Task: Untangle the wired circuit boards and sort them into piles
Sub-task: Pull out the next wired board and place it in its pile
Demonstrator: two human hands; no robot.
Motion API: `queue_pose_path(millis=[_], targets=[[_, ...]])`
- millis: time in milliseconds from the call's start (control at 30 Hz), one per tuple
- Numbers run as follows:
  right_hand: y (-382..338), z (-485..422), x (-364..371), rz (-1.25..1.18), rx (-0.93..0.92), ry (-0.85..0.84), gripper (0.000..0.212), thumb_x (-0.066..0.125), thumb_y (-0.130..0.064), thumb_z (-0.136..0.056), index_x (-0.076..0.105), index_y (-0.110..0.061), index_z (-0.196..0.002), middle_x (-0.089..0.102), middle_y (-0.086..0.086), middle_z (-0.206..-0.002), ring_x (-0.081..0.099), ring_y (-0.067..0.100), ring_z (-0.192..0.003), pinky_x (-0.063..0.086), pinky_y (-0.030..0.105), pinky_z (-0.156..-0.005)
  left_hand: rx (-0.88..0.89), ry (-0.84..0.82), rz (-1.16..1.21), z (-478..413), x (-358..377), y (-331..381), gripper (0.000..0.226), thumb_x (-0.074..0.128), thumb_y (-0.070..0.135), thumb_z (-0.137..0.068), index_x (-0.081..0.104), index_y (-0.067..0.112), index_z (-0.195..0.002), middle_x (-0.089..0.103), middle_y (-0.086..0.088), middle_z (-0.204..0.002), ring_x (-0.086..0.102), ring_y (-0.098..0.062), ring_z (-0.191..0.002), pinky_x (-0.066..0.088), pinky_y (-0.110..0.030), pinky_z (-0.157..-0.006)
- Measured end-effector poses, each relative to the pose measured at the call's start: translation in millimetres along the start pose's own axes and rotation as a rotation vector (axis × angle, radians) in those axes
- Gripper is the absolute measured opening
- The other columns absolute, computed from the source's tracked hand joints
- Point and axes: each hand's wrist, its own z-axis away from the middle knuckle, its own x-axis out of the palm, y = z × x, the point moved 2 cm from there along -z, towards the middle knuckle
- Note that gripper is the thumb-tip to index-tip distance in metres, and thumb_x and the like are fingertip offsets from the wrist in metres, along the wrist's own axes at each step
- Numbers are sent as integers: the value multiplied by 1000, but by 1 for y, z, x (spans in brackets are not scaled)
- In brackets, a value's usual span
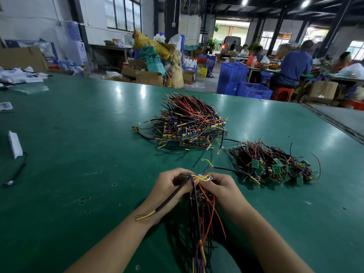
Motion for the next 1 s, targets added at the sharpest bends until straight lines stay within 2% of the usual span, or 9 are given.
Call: queue_pose_path(millis=[133, 267, 333, 433, 533, 600, 700, 1000], targets=[[-1, 0, 2, -8, 28, 26, 47, 79, -48, -74, 70, -3, -82, 63, 15, -79, 53, 25, -75, 40, 39, -73, -68, 29, 56, -2, -1, -1, 27, 77, 35, -63, 73, 19, -84, 74, 1, -72, 66, -4, -66, 51, -14, -61], [-4, 2, 0, -17, 75, -7, 38, 74, -42, -78, 74, -5, -85, 70, 10, -79, 60, 18, -71, 50, 21, -64, -147, 43, 128, -2, -1, -3, 23, 80, 30, -57, 75, 19, -77, 75, -1, -75, 68, -5, -68, 51, -13, -63], [-4, 2, -1, -49, 92, 0, 35, 73, -38, -78, 74, -4, -84, 67, 13, -80, 58, 20, -72, 48, 23, -65, -196, 50, 162, 0, 0, -3, 13, 81, 24, -58, 77, 17, -69, 74, 0, -71, 67, -4, -64, 51, -14, -59], [-5, 2, 1, -86, 126, 31, 40, 76, -35, -74, 71, 3, -83, 60, 22, -83, 50, 27, -76, 41, 35, -70, -236, 49, 160, 0, 0, -2, 28, 83, 38, -47, 79, 21, -68, 74, -3, -72, 64, -12, -66, 49, -28, -66], [-8, 2, 0, -103, 154, 27, 46, 78, -36, -68, 67, 7, -82, 52, 22, -80, 45, 28, -70, 36, 35, -64, -253, 32, 189, -1, 0, 0, 35, 84, 42, -42, 78, 19, -69, 73, -6, -74, 63, -17, -69, 47, -32, -69], [-10, 3, 0, -129, 170, 7, 37, 78, -33, -66, 66, 0, -75, 50, 18, -75, 45, 22, -59, 37, 30, -58, -262, 5, 214, 0, 0, 1, 34, 84, 39, -43, 78, 18, -69, 73, -5, -72, 63, -14, -63, 49, -27, -60], [-12, 5, 0, -232, 207, -46, 24, 77, -25, -68, 65, -5, -71, 50, 14, -74, 44, 20, -59, 38, 29, -57, -272, -43, 286, 2, 1, 1, 30, 84, 34, -48, 77, 13, -70, 71, -7, -71, 63, -12, -58, 50, -23, -51], [-11, 7, 1, -364, 273, -67, 15, 71, -14, -75, 60, -3, -74, 55, 9, -69, 46, 16, -56, 40, 25, -54, -261, -78, 417, 5, 3, 5, 17, 77, 18, -60, 76, 7, -74, 71, -8, -71, 65, -12, -58, 49, -19, -50]])
